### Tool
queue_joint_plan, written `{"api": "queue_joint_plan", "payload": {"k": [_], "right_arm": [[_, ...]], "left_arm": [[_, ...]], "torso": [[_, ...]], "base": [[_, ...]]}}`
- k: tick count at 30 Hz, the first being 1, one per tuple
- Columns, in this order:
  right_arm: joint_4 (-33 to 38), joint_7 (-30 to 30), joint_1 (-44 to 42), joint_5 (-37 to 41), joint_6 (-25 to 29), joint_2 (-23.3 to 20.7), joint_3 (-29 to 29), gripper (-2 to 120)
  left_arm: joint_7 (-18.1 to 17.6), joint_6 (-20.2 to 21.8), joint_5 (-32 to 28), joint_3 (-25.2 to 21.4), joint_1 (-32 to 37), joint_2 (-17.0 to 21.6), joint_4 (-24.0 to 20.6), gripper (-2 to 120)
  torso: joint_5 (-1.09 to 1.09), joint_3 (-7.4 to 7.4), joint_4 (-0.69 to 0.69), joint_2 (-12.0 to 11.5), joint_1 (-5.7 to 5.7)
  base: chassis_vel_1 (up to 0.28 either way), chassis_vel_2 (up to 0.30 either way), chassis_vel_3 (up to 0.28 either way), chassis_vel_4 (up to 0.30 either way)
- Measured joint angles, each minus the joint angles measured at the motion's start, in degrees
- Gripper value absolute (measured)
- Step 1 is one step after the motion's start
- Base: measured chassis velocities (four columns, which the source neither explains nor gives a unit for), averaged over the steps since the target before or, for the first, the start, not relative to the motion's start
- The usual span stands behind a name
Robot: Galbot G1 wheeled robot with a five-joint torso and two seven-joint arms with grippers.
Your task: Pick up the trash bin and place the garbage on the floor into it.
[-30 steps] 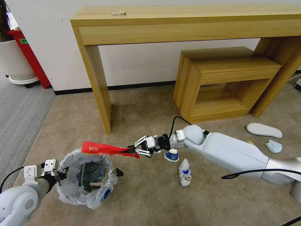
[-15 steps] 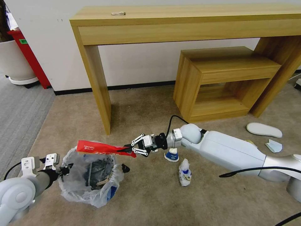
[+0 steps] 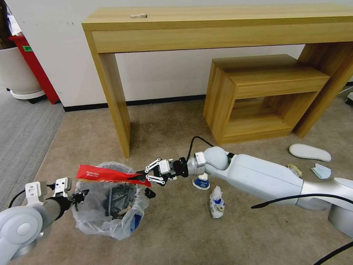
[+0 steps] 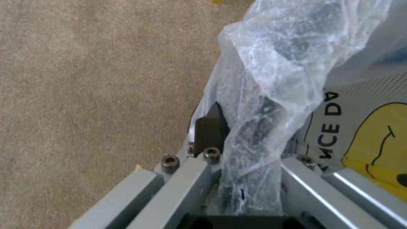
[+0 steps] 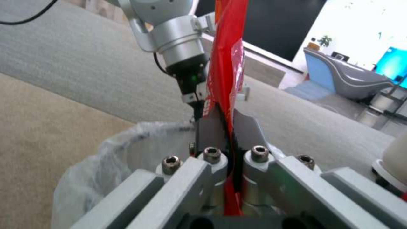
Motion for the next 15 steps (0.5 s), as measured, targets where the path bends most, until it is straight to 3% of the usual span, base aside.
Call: {"api": "queue_joint_plan", "payload": {"k": [15], "right_arm": [[-1.9, 2.2, 2.6, 1.1, -0.3, 8.6, -4.8, 0]], "left_arm": [[0.3, -0.3, 0.6, 0.5, -0.4, -0.7, 0.1, 0]], "torso": [[0.0, 0.0, 0.0, 0.0, 0.0]], "base": [[0.0, 0.0, 0.0, 0.0]]}}
